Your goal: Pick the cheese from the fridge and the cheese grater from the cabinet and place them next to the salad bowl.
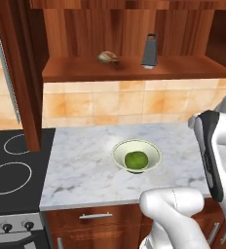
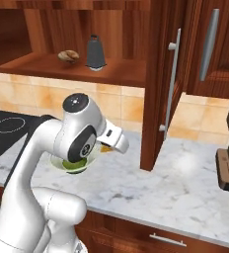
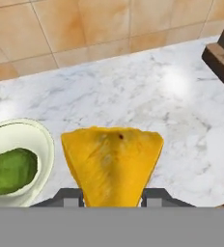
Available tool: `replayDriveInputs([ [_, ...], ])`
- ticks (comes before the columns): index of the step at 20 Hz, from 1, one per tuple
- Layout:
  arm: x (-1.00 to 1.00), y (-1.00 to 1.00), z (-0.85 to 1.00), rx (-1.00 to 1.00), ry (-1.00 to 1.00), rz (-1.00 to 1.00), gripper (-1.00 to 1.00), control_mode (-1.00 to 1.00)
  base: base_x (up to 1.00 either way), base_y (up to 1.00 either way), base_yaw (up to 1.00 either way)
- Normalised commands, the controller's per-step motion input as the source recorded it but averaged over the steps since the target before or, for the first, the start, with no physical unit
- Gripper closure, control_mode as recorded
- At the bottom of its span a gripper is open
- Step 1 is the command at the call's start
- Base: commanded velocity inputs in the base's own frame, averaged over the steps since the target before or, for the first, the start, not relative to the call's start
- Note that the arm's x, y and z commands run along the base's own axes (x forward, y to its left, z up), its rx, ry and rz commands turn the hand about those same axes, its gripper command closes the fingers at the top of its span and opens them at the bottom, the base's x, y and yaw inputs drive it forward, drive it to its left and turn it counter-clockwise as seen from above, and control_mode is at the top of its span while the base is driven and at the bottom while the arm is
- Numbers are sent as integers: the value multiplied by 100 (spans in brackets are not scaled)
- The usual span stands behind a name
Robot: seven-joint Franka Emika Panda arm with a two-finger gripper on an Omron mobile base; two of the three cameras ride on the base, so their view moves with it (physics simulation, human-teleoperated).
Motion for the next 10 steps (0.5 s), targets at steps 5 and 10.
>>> replayDriveInputs([
  [5,46,0,-93,0,4,14,100,-100,0,0,0],
  [10,78,3,-81,-4,2,8,100,-100,0,0,0],
])
